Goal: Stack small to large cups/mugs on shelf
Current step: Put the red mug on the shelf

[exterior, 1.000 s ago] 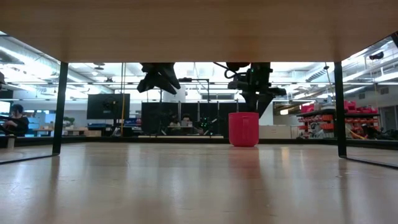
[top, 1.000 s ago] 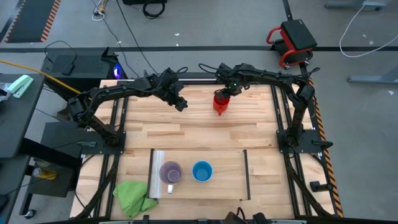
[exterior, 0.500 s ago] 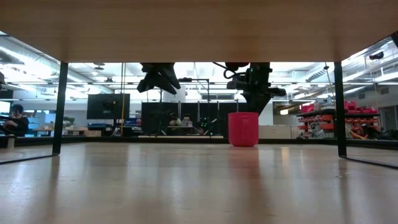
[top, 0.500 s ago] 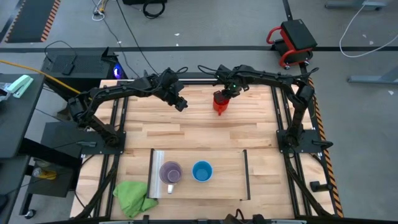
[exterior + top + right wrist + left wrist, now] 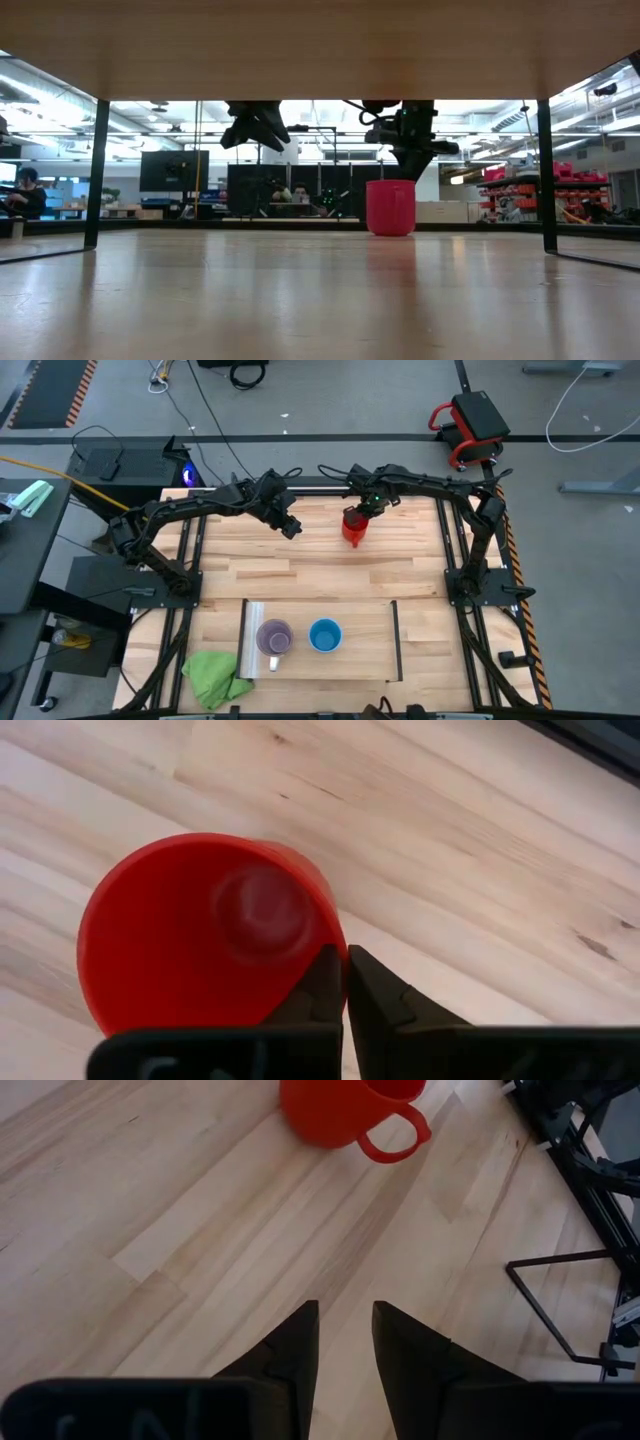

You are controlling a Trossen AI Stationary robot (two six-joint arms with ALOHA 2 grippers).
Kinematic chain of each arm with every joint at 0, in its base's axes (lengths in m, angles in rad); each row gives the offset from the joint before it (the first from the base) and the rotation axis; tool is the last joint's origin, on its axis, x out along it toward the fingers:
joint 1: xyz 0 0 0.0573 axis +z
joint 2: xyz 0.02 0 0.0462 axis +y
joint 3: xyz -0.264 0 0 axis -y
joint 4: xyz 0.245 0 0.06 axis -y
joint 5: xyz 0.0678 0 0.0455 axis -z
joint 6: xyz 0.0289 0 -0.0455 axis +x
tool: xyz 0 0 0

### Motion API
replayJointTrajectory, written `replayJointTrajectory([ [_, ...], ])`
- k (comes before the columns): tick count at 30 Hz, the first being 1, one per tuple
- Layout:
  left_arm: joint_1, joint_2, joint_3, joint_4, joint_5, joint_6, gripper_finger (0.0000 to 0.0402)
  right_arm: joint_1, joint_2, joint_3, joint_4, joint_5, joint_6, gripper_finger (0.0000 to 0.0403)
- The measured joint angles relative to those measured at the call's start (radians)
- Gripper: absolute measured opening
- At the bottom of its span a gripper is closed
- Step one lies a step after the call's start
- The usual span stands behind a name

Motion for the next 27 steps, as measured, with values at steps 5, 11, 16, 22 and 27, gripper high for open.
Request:
replayJointTrajectory([
  [5, 0.0, 0.0, 0.0, 0.0, 0.0, 0.0, 0.0105, 0.001, -0.005, 0.028, -0.07, -0.02, -0.021, 0.0006],
  [11, 0.0, 0.0, 0.0, -0.002, 0.0, 0.0, 0.0105, 0.029, -0.068, 0.12, -0.212, -0.02, -0.05, 0.0004],
  [16, 0.0, 0.0, 0.0, -0.002, 0.0, -0.001, 0.0105, 0.069, -0.136, 0.221, -0.346, -0.021, -0.06, 0.0003],
  [22, 0.0, 0.0, 0.0, -0.002, -0.002, -0.001, 0.0105, 0.171, -0.267, 0.312, -0.457, -0.021, 0.014, 0.0003],
  [27, 0.0, 0.0, 0.0, -0.002, -0.025, -0.001, 0.0105, 0.299, -0.375, 0.32, -0.5, -0.014, 0.17, 0.0003],
])
